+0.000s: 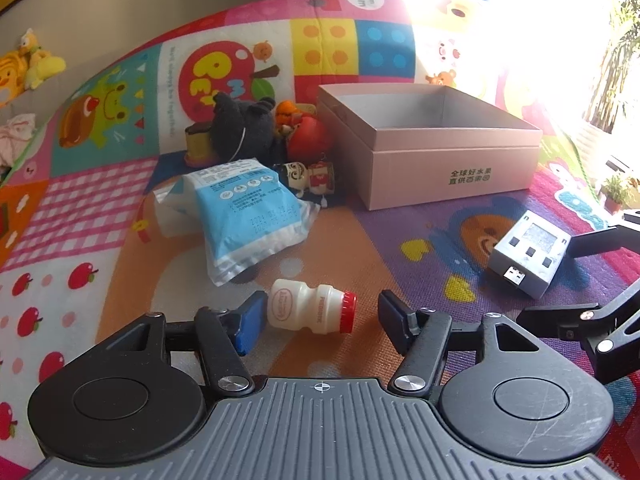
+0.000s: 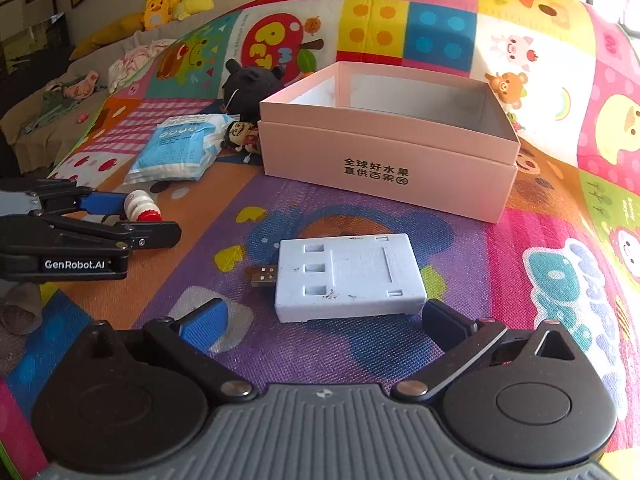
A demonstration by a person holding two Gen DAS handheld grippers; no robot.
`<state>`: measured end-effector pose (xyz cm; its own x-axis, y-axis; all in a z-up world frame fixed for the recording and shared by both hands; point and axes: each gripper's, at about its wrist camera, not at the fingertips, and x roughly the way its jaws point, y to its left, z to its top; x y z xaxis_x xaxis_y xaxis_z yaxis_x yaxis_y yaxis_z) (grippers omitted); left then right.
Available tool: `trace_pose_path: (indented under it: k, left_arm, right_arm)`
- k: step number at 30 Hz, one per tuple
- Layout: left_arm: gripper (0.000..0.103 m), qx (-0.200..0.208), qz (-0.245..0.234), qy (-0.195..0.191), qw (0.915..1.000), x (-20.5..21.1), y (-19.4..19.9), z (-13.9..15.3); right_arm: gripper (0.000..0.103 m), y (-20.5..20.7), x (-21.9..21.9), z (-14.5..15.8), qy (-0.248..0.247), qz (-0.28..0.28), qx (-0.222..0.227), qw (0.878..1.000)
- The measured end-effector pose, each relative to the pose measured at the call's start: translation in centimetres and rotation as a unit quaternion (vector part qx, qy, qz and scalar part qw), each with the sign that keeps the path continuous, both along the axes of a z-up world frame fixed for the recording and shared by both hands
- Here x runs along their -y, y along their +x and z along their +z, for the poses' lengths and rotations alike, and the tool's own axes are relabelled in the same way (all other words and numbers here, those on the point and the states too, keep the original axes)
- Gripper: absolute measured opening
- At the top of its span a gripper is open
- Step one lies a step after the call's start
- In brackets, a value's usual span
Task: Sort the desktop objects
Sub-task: 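Close the left tool on the white yogurt bottle while the right tool holds the charger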
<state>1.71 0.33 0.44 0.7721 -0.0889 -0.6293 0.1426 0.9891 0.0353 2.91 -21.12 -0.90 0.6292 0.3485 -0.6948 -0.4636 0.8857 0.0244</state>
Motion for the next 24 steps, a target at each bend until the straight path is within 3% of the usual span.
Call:
trace_pose_path:
  k: [12, 15, 18, 21, 22, 24]
  left_arm:
    - [0.078, -0.002, -0.002, -0.014, 0.9999, -0.3, -0.1, -0.1]
    - [0.077, -0.002, -0.003, -0.013, 0.9999, -0.2, -0.1, -0.1]
    - [0.075, -0.002, -0.006, -0.009, 0.9999, -0.1, -0.1, 0.0]
    - [0.061, 0.002, -0.011, -0.002, 0.9999, 0.2, -0.3, 0.0]
    - [0.052, 0.003, -0.015, 0.001, 0.9999, 0.4, -0.5, 0.1]
    - [0.048, 0.004, -0.023, 0.006, 0.9997, 0.7, -0.9, 0.3]
  right_arm:
    - [0.103, 2.0, -0.7, -0.1, -0.004, 0.019, 0.004, 1.000]
    - [0.091, 1.4, -0.8, 0.2, -0.019, 0.024, 0.020, 0.999]
    - [0.091, 0.7, -0.7, 0.6, -0.031, 0.026, 0.032, 0.999]
    - [0.091, -0.1, -0.2, 1.2, -0.029, 0.034, 0.023, 0.999]
    - [0.091, -0.5, 0.1, 1.5, -0.027, 0.039, 0.018, 0.999]
    - [0.091, -1.5, 0.6, 2.0, -0.026, 0.045, 0.016, 0.999]
